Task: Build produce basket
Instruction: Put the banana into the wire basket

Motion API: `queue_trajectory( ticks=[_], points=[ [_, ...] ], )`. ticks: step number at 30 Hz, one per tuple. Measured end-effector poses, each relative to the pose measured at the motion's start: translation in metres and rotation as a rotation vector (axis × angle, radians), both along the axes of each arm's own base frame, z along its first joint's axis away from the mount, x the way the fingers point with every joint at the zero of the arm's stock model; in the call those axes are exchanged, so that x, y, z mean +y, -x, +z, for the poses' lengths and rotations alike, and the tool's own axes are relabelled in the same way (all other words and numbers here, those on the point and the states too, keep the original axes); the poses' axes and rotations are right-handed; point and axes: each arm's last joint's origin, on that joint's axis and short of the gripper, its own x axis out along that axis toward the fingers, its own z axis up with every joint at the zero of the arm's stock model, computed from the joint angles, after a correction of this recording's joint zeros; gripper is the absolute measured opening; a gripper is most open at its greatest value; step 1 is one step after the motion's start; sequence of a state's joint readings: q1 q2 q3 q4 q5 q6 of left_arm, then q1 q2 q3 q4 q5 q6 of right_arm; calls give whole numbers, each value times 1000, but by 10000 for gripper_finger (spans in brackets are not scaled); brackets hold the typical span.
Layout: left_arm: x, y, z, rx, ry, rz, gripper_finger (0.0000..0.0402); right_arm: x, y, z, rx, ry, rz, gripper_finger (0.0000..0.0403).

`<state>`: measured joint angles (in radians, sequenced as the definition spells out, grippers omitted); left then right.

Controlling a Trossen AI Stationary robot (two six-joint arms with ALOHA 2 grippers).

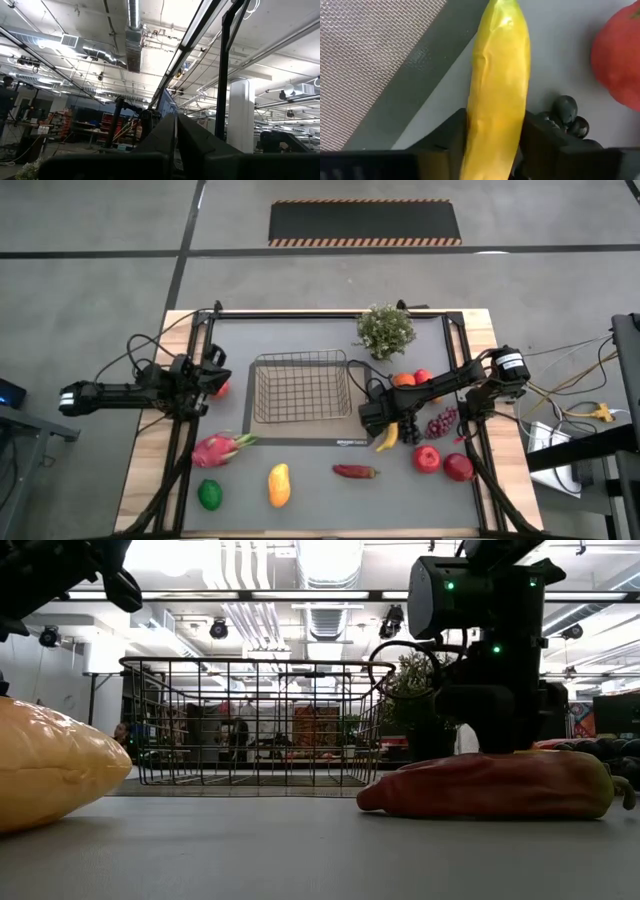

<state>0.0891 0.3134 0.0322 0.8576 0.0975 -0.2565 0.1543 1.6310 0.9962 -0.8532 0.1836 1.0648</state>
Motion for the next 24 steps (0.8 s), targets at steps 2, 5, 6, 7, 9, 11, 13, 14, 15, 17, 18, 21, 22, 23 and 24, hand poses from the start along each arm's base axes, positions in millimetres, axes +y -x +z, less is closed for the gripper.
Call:
queue_trajectory(
  ticks=[2, 5, 6, 7, 9, 11, 13, 14, 15, 17, 18, 21, 22, 23, 24],
  points=[
    [0, 0, 0, 1, 0, 0, 3, 0, 0, 0, 0, 0, -2, 109],
    [0, 0, 0, 0, 0, 0, 3, 0, 0, 0, -2, 0, -13, 104],
    [0, 0, 0, 0, 0, 0, 3, 0, 0, 0, -3, 0, -22, 104],
    [0, 0, 0, 0, 0, 0, 3, 0, 0, 0, -5, 0, -30, 104],
    [0, 0, 0, 0, 1, 0, 3, 0, 1, 3, -13, -2, -37, 105],
    [0, 0, 0, 0, 0, 0, 3, 0, 2, 7, -26, -6, -43, 110],
    [0, 0, 0, 0, 0, 0, 3, 0, 3, 15, -45, -10, -44, 112],
    [0, 0, 0, 1, 0, 0, 3, -1, 3, 19, -55, -11, -44, 111],
    [0, 0, 0, 1, 0, 0, 3, -2, 4, 24, -64, -12, -46, 110],
    [0, 0, 0, 1, 0, 0, 3, -4, 8, 34, -83, -14, -47, 108],
    [0, 0, 0, 1, 0, 0, 3, -5, 9, 40, -93, -15, -48, 108],
    [0, 0, 0, 1, 0, 0, 3, -10, 16, 59, -143, -22, -45, 109],
    [0, 0, 0, 2, 0, 1, 3, -11, 18, 66, -164, -24, -39, 109],
    [0, 0, 0, 4, 0, 0, 3, -12, 21, 74, -184, -26, -28, 109],
    [0, 0, 0, 4, 0, 0, 3, -14, 23, 82, -203, -28, -25, 109]
  ],
)
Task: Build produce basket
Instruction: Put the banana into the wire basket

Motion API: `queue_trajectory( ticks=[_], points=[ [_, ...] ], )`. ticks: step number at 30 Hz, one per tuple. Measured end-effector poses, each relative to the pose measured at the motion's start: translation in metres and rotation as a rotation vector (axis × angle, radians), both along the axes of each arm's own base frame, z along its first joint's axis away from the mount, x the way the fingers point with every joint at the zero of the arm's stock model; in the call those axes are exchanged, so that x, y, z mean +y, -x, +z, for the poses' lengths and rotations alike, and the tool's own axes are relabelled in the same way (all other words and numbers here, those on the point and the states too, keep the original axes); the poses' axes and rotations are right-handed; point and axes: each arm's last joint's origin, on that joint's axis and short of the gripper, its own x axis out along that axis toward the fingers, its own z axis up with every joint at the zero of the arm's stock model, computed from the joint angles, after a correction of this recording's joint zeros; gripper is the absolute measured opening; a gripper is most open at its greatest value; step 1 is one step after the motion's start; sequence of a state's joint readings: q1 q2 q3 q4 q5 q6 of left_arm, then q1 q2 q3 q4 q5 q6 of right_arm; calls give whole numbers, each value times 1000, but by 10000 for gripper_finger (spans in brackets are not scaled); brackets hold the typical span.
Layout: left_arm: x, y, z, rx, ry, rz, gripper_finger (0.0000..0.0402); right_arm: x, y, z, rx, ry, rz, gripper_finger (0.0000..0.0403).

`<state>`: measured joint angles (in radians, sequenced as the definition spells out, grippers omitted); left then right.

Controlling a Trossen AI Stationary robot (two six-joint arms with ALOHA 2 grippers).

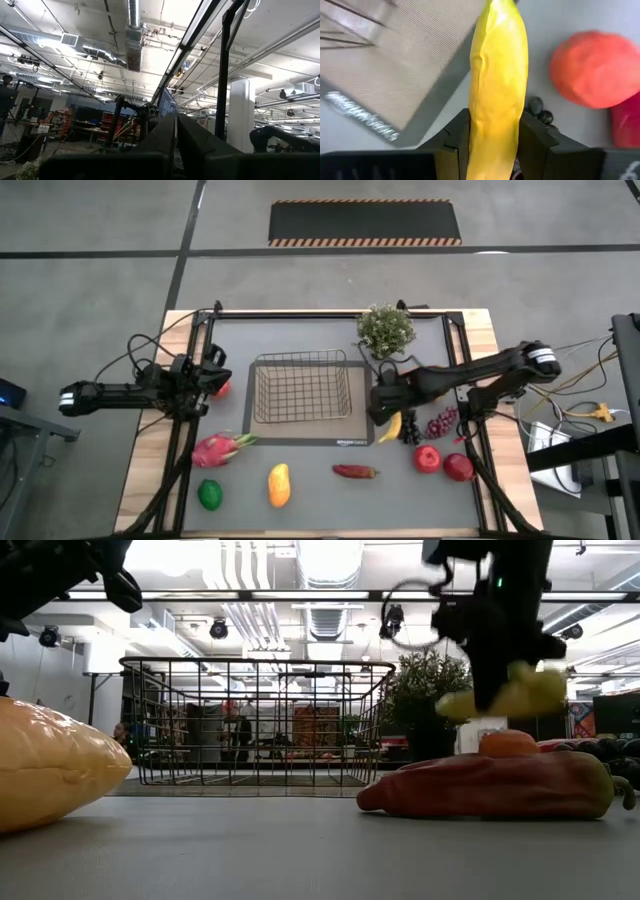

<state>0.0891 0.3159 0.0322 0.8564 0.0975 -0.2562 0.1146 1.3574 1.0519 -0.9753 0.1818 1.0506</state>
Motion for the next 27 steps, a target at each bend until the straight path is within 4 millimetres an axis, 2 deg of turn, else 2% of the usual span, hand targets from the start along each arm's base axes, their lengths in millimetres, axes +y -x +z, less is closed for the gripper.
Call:
queue_trajectory(
  ticks=[7, 12, 15, 19, 23, 27],
  points=[
    [0, 0, 0, 0, 0, 0, 3, -5, 25, 55, -185, 12, 99, 110],
    [0, 0, 0, 0, -1, 0, 3, -7, 26, 79, -450, 106, 175, 110],
    [0, 0, 0, 1, -1, 1, 3, -6, 14, 87, -609, 188, 249, 111],
    [0, 0, 0, 3, -1, 1, 3, -5, -11, 92, -771, 330, 339, 111],
    [0, 0, 0, 2, -1, 1, 3, -2, -42, 90, -894, 461, 427, 111],
    [0, 0, 0, 3, -1, 1, 3, -1, -71, 81, -957, 614, 428, 111]
  ],
)
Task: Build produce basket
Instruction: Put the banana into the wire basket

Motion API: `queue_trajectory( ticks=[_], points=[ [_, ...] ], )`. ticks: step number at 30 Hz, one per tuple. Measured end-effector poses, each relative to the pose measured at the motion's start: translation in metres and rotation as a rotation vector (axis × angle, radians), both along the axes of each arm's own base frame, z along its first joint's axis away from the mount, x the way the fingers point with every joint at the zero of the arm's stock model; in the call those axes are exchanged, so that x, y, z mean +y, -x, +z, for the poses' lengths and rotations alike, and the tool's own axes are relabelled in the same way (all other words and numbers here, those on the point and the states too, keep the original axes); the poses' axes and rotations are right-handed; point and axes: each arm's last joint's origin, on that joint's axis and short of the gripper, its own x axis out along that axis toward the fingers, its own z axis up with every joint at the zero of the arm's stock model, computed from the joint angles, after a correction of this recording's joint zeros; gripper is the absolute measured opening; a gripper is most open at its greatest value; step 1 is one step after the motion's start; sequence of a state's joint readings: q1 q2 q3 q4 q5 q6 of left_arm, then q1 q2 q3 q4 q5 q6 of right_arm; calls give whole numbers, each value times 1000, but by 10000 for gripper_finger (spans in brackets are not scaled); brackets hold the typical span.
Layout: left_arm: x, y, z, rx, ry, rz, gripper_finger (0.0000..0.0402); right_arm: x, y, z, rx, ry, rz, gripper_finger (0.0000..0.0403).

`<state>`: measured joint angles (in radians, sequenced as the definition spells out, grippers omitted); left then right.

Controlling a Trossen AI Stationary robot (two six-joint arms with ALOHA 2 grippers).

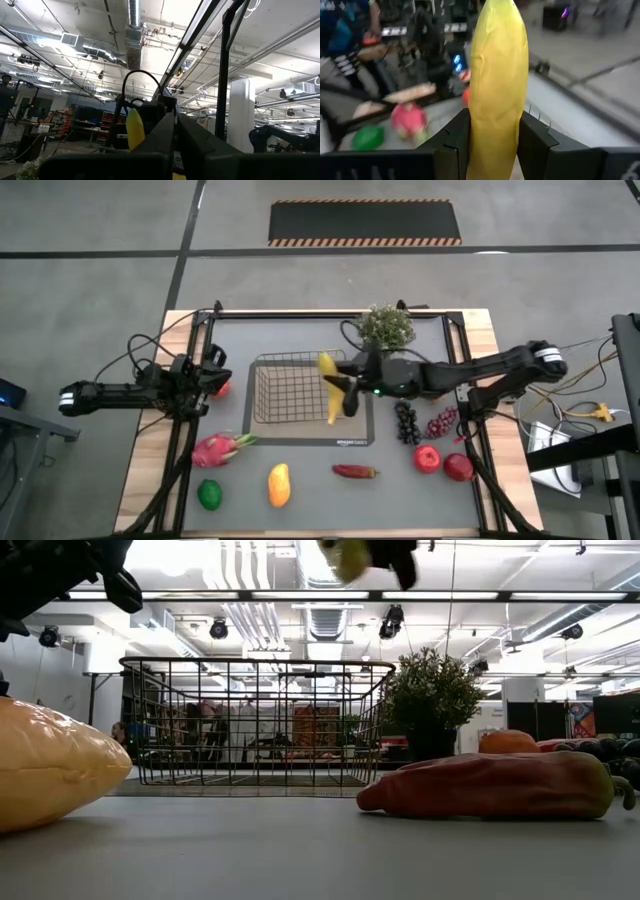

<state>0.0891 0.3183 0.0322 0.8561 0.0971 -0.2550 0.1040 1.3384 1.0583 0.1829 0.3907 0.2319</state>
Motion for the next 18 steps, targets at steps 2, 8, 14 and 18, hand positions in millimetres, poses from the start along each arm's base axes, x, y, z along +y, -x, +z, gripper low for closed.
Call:
queue_trajectory(
  ticks=[2, 8, 14, 18],
  points=[
    [0, 0, 0, 2, 0, 0, 3, -1, -13, -7, -10, 27, -36, 111],
    [0, 0, 0, 2, 0, 0, 3, -12, -43, -25, 164, -75, -116, 111],
    [0, 0, 0, 2, 0, 0, 3, -25, -60, -23, 431, -102, -192, 111],
    [0, 0, 0, 0, 0, 0, 3, -28, -69, -24, 537, -89, -201, 111]
  ],
)
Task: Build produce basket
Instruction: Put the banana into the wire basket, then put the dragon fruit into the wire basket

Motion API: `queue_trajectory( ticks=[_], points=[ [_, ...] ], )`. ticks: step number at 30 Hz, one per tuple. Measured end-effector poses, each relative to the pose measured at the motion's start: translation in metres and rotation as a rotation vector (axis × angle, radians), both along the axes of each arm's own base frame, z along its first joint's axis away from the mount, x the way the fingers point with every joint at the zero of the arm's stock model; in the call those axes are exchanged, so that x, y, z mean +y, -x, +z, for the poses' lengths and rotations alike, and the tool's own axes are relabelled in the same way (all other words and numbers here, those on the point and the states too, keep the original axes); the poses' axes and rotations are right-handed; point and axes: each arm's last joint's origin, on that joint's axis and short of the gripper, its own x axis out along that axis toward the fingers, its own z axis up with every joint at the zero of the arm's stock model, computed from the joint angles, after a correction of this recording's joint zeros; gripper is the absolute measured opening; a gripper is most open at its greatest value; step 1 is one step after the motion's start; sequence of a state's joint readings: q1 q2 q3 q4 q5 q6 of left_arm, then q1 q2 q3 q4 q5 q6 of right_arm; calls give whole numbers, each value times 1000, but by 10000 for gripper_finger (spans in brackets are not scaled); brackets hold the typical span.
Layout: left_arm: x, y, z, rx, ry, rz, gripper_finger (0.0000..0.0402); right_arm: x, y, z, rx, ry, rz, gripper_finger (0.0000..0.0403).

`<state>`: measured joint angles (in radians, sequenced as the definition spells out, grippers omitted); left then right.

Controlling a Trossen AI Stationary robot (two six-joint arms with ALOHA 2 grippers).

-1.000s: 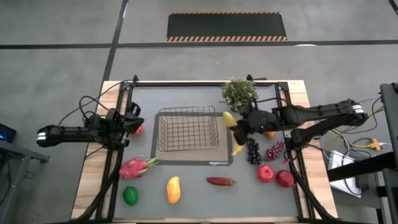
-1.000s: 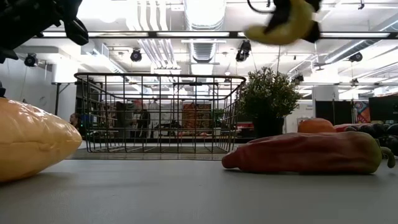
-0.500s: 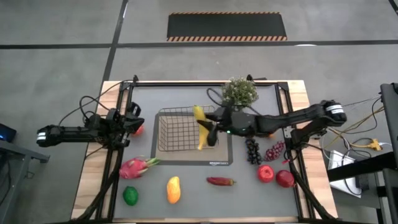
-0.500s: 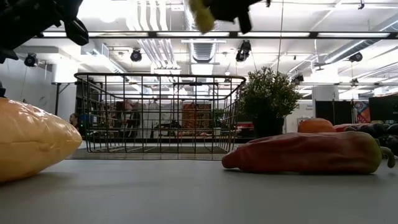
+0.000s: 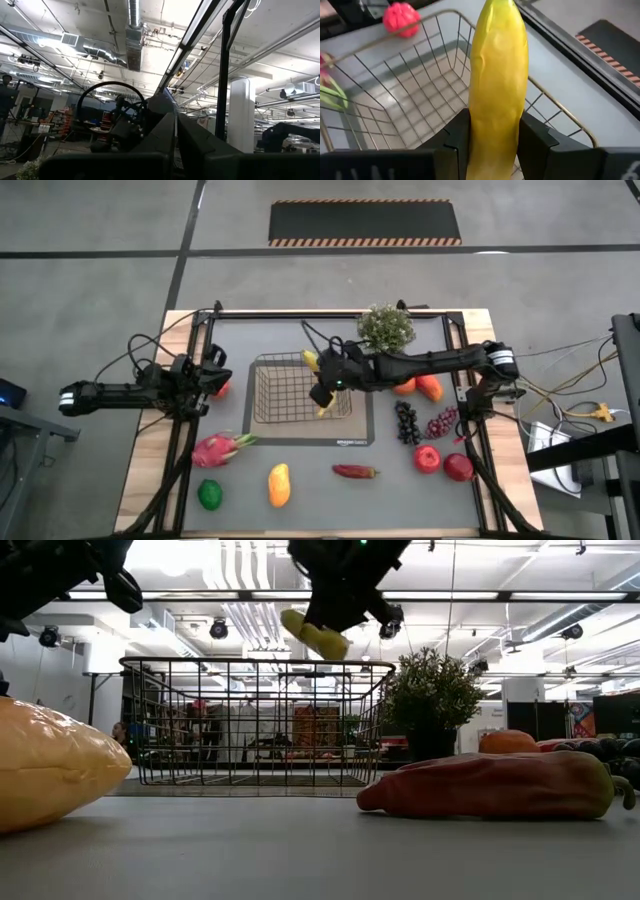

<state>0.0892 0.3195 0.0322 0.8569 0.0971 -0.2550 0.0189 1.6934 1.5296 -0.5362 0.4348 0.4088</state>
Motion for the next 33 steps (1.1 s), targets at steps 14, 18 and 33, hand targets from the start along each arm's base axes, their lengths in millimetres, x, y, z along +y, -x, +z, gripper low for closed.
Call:
queue_trajectory(
  ticks=[14, 18, 33],
  points=[
    [0, 0, 0, 0, 0, 0, 3, -1, -10, -12, 95, 11, -13, 131],
    [0, 0, 0, -1, 0, 0, 3, -2, -10, -14, 95, 0, -28, 162],
    [0, -1, -1, 6, 2, 0, 3, 4, 8, 13, 98, 9, 14, 213]
  ],
)
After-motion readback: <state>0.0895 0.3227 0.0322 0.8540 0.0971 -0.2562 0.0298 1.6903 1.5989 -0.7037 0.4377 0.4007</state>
